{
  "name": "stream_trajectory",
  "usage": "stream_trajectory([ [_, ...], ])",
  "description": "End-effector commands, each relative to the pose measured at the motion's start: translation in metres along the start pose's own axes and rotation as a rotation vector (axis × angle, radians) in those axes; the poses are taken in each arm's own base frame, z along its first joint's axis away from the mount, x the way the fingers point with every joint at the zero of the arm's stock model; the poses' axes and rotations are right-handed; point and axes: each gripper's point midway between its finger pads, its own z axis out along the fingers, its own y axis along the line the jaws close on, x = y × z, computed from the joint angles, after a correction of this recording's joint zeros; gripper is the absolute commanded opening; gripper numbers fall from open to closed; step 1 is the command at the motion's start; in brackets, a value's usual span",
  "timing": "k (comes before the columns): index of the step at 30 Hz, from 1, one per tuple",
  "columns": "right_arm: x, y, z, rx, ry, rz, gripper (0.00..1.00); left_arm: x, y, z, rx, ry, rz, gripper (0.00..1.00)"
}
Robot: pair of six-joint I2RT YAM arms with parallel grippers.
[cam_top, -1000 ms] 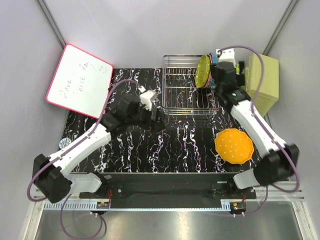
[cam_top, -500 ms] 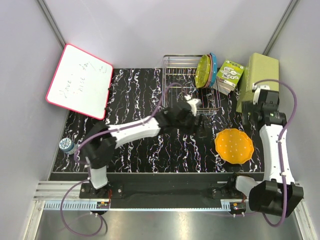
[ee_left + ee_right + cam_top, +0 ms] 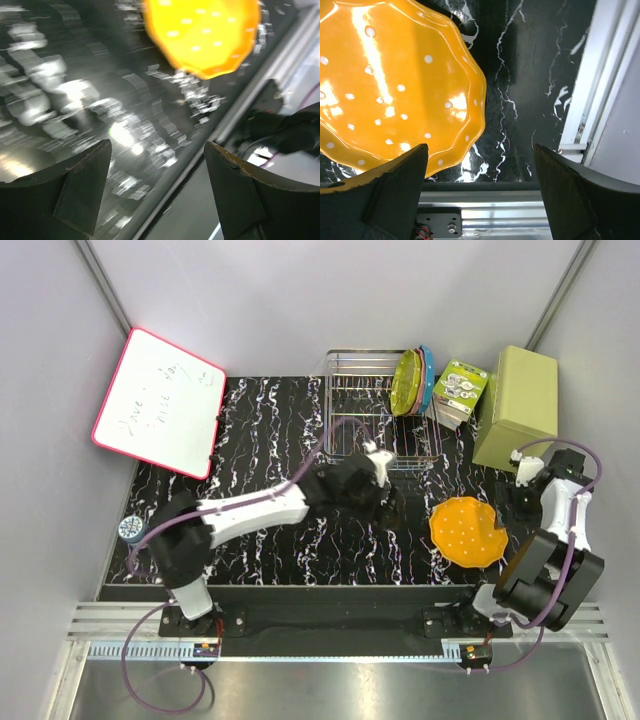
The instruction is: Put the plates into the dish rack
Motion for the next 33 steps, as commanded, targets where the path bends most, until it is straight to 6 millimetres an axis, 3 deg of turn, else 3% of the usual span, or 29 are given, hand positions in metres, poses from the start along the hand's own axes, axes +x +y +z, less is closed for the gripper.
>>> stream_trajectory([
  [1, -0.006, 0.002, 0.013, -0.076, -0.026, -0.098, 0.92, -0.047, 0.036, -0.073, -0.081, -0.143, 0.133, 0.81],
  [5, 0.007, 0.008, 0.030, -0.128, 0.009, -0.115, 0.90, -0.070, 0.050, -0.111, -0.173, -0.209, 0.312, 0.85],
  [7, 0.015, 0.009, 0.038, -0.134, 0.027, -0.118, 0.88, -0.084, 0.051, -0.119, -0.203, -0.244, 0.367, 0.88],
  [10, 0.025, 0.014, 0.050, -0.164, 0.059, -0.112, 0.86, -0.103, 0.057, -0.121, -0.256, -0.279, 0.399, 0.89],
  [13, 0.032, 0.018, 0.062, -0.202, 0.097, -0.103, 0.83, -0.106, 0.059, -0.111, -0.250, -0.278, 0.364, 0.88],
  [18, 0.031, 0.029, 0.066, -0.284, 0.117, -0.071, 0.66, -0.094, 0.090, -0.098, -0.376, -0.299, 0.185, 0.84],
  [23, 0.018, 0.054, 0.056, -0.393, 0.123, -0.070, 0.63, -0.074, 0.126, -0.108, -0.517, -0.340, -0.020, 0.82],
  [29, 0.006, 0.113, 0.047, -0.476, 0.160, -0.238, 0.62, -0.040, 0.142, -0.110, -0.488, -0.275, -0.216, 0.85],
  [33, -0.010, 0.158, 0.043, -0.537, 0.206, -0.254, 0.62, -0.021, 0.150, -0.110, -0.453, -0.227, -0.337, 0.96],
])
